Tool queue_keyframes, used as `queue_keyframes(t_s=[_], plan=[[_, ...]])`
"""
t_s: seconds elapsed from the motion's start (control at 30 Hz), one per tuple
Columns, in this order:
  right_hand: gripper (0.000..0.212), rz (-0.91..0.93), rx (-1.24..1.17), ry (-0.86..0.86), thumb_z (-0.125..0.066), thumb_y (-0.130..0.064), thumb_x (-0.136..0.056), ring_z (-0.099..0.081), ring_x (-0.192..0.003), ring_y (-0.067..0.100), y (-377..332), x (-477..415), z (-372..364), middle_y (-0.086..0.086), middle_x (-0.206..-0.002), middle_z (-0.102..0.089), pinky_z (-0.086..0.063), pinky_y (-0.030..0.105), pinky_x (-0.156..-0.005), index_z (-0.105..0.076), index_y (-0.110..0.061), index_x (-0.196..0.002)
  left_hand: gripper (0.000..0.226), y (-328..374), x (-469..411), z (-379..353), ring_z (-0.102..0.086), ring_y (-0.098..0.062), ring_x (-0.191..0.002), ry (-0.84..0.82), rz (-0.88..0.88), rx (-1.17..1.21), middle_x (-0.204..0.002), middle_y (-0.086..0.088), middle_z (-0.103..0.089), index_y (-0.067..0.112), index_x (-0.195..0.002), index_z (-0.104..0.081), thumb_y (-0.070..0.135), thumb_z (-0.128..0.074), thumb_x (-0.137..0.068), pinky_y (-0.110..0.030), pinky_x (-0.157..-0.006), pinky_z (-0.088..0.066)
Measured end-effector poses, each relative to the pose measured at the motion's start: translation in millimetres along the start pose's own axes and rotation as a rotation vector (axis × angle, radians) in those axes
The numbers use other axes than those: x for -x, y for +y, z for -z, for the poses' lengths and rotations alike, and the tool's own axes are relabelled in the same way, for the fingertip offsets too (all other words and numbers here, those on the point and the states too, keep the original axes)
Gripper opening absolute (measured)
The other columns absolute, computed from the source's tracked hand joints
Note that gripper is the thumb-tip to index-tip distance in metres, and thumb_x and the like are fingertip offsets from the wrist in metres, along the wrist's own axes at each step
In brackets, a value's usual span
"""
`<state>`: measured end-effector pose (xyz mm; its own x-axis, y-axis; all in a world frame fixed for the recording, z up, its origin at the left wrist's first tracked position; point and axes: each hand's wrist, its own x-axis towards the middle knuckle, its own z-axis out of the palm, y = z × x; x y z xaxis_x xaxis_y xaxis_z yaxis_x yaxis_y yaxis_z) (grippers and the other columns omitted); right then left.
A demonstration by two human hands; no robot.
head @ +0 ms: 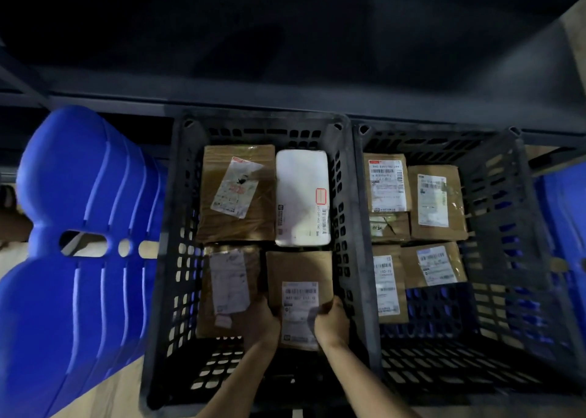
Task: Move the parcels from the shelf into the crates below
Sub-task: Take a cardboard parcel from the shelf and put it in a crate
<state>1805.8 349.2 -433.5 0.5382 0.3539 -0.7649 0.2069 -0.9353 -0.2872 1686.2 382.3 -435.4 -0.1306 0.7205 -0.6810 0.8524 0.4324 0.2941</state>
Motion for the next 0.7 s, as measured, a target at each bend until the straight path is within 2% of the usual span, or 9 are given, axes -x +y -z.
queue_keyframes(t_s=[0.13, 0.2, 0.27, 0.33, 0.4, 0.5, 0.57, 0.63, 0.7], plan=[[0.021, -0.017, -0.045, 0.033, -0.047, -0.006, -0.092, -0.059, -0.109, 0.033, 3.3, -11.9, -12.2, 0.02, -0.116, -0.063, -0.037, 0.027, -0.076, -0.055, -0.001, -0.111, 0.022, 8.0, -0.1, -16.6, -0.055, -0.026, -0.092, 0.08, 0.075, 0.023, -0.104, -0.018, -0.061, 0.004, -0.1, -0.057, 0.013, -0.037, -0.099, -0.026, -0.074, -0.033], [0.016, -0.039, -0.094, 0.043, -0.048, -0.007, -0.092, -0.06, -0.104, 0.034, 5.3, -19.6, -17.5, 0.022, -0.111, -0.064, -0.042, 0.03, -0.079, -0.056, -0.001, -0.104, 0.026, 6.7, -3.7, -25.7, -0.054, -0.025, -0.091, 0.084, 0.049, 0.031, -0.109, -0.019, -0.061, 0.005, -0.103, -0.056, 0.017, -0.033, -0.102, -0.021, -0.072, -0.03], [0.019, -0.059, -0.12, 0.029, -0.047, -0.01, -0.094, -0.06, -0.104, 0.035, 6.1, -26.9, -21.3, 0.023, -0.112, -0.063, -0.046, 0.034, -0.085, -0.057, 0.001, -0.106, 0.027, 6.7, -7.2, -32.0, -0.058, -0.027, -0.108, -0.011, 0.034, 0.085, -0.123, -0.019, -0.06, 0.004, -0.119, -0.053, 0.017, -0.038, -0.101, -0.02, -0.075, -0.035], [0.025, -0.036, -0.055, -0.019, -0.052, -0.014, -0.093, -0.059, -0.107, 0.031, 6.9, -33.0, -26.1, 0.019, -0.117, -0.062, -0.043, 0.028, -0.081, -0.055, 0.0, -0.113, 0.038, 8.2, -11.5, -33.5, -0.052, -0.027, -0.123, -0.083, 0.037, 0.03, -0.134, -0.019, -0.052, 0.002, -0.135, -0.04, 0.016, -0.038, -0.1, -0.027, -0.092, -0.039], [0.03, -0.022, 0.043, -0.001, -0.052, -0.018, -0.093, -0.06, -0.109, 0.028, 8.3, -34.7, -31.6, 0.016, -0.118, -0.062, -0.042, 0.026, -0.08, -0.051, -0.002, -0.118, 0.044, 10.1, -11.8, -33.0, -0.047, -0.028, -0.128, -0.102, 0.047, -0.034, -0.14, -0.018, -0.046, 0.001, -0.14, -0.031, 0.016, -0.037, -0.099, -0.03, -0.102, -0.037], [0.034, -0.009, 0.053, 0.041, -0.055, -0.019, -0.089, -0.06, -0.111, 0.031, 7.9, -32.4, -34.8, 0.018, -0.12, -0.062, -0.046, 0.031, -0.085, -0.047, -0.002, -0.118, 0.051, 13.3, -8.5, -32.2, -0.043, -0.029, -0.131, -0.135, 0.051, -0.018, -0.143, -0.019, -0.042, 0.0, -0.144, -0.024, 0.018, -0.04, -0.099, -0.032, -0.105, -0.036], [0.042, 0.061, 0.038, 0.05, -0.054, -0.021, -0.09, -0.054, -0.12, 0.031, 8.7, -28.6, -31.2, 0.019, -0.13, -0.055, -0.044, 0.034, -0.096, -0.044, -0.001, -0.126, 0.055, 13.3, -5.9, -27.9, -0.042, -0.029, -0.132, -0.14, 0.058, 0.018, -0.145, -0.018, -0.039, 0.001, -0.146, -0.021, 0.018, -0.042, -0.098, -0.03, -0.104, -0.035], [0.049, 0.115, 0.002, 0.043, -0.037, -0.024, -0.099, -0.039, -0.135, 0.028, 12.0, -20.8, -25.0, 0.015, -0.148, -0.038, -0.03, 0.036, -0.111, -0.031, -0.005, -0.144, 0.051, 14.6, -1.0, -19.9, -0.046, -0.027, -0.128, -0.137, 0.017, -0.046, -0.142, -0.016, -0.044, 0.004, -0.145, -0.027, 0.018, -0.043, -0.098, -0.029, -0.1, -0.037], [0.052, 0.298, 0.109, 0.05, -0.026, -0.023, -0.101, -0.025, -0.142, 0.026, 12.1, -12.6, -19.0, 0.01, -0.156, -0.023, -0.02, 0.036, -0.116, -0.018, -0.013, -0.151, 0.041, 14.5, 3.6, -13.3, -0.051, -0.024, -0.122, -0.161, -0.098, -0.07, -0.135, -0.012, -0.05, 0.005, -0.138, -0.037, 0.021, -0.04, -0.1, -0.023, -0.096, -0.041]])
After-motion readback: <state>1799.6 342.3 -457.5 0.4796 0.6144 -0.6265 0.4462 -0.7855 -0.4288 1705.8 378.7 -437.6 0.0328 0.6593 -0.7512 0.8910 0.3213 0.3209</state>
